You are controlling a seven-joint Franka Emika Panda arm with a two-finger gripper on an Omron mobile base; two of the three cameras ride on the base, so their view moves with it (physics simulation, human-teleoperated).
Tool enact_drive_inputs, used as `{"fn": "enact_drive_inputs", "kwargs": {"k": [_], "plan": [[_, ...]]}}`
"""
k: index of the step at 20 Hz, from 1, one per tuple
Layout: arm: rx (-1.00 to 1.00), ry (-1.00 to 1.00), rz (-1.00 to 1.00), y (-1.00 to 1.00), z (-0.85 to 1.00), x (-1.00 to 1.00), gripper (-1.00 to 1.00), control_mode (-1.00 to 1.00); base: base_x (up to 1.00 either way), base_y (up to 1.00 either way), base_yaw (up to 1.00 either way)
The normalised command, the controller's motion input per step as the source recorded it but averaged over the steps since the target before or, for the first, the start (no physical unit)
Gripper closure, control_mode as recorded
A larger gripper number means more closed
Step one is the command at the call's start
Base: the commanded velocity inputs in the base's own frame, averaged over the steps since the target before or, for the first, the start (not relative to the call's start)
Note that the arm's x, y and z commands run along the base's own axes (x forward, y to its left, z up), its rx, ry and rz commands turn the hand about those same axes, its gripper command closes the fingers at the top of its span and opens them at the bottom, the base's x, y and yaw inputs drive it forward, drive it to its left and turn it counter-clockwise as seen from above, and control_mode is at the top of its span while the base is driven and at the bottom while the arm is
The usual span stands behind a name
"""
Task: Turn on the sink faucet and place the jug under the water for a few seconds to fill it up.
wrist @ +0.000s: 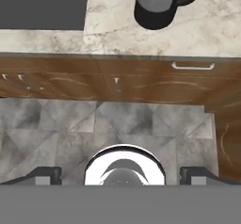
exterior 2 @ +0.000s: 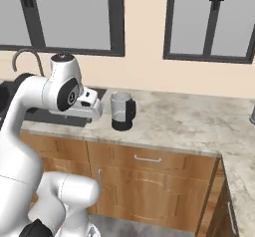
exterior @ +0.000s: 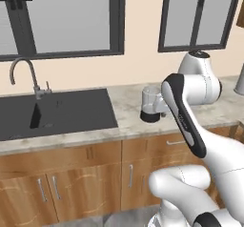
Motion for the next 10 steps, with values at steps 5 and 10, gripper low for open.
{"fn": "enact_drive_inputs", "kwargs": {"k": [5, 10], "plan": [[0.00, 0.00, 0.00, 0.00, 0.00, 0.00, -1.00, 1.00, 0.00, 0.93, 0.00], [0.00, 0.00, 0.00, 0.00, 0.00, 0.00, -1.00, 1.00, 0.05, 0.96, 0.00]]}}
